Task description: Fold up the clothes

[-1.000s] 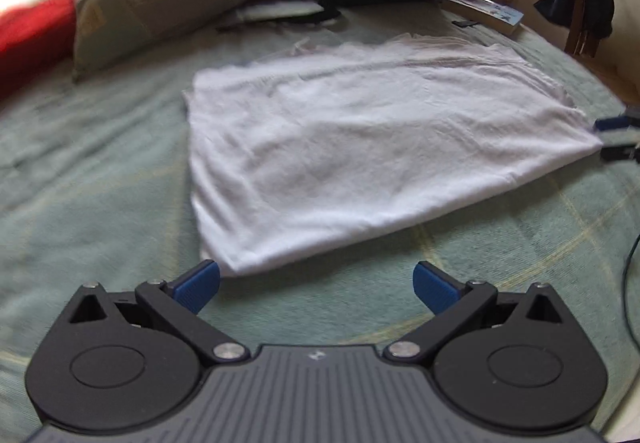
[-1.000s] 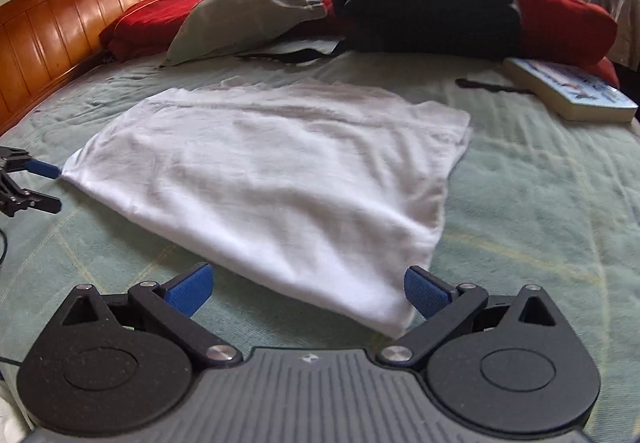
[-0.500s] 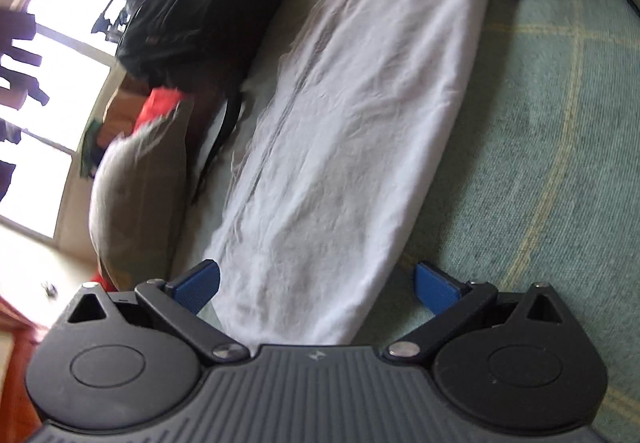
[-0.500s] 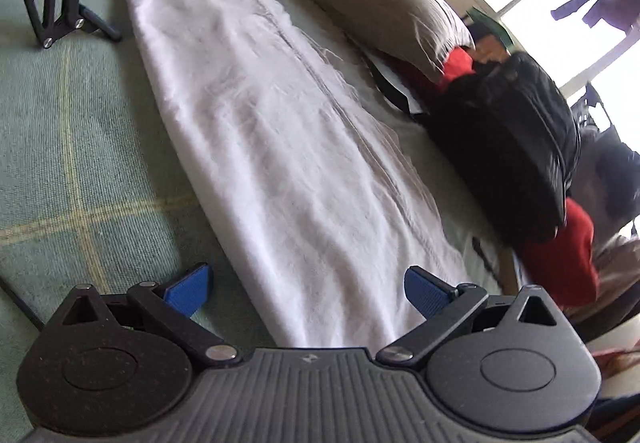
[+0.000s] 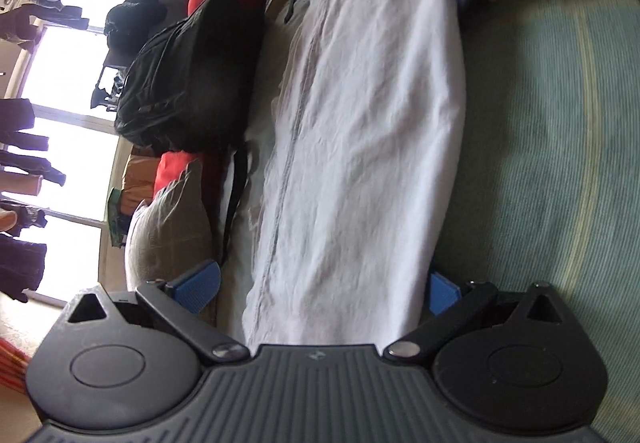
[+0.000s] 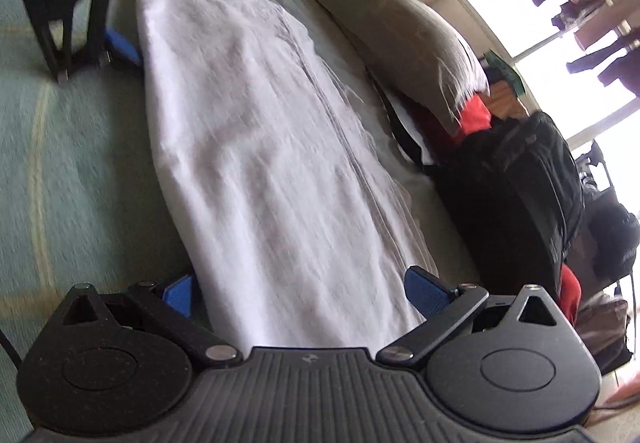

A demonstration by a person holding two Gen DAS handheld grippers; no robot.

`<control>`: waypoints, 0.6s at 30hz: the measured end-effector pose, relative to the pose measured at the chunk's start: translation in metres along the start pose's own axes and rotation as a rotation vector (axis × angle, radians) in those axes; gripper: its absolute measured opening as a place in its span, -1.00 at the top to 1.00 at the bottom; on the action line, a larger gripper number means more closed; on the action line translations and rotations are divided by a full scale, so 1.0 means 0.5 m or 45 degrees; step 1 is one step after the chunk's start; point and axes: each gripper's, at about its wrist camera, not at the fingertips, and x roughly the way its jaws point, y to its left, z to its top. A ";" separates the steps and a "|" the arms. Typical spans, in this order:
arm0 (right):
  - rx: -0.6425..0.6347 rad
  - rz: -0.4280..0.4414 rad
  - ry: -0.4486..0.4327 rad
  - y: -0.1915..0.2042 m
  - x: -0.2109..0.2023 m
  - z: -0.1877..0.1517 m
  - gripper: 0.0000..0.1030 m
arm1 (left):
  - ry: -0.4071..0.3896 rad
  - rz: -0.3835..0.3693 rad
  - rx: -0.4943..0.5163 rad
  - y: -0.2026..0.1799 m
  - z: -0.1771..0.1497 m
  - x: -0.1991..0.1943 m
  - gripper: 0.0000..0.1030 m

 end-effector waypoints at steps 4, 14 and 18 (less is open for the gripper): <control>0.014 -0.093 0.101 -0.024 -0.007 -0.056 -1.00 | 0.081 0.046 0.005 0.010 -0.042 0.013 -0.99; -0.010 -0.167 0.067 -0.002 0.010 -0.025 -1.00 | 0.015 0.131 0.064 -0.017 0.045 0.039 -0.98; -0.033 -0.152 0.035 0.003 0.022 -0.012 -1.00 | 0.001 0.121 0.060 -0.012 0.040 0.039 -0.98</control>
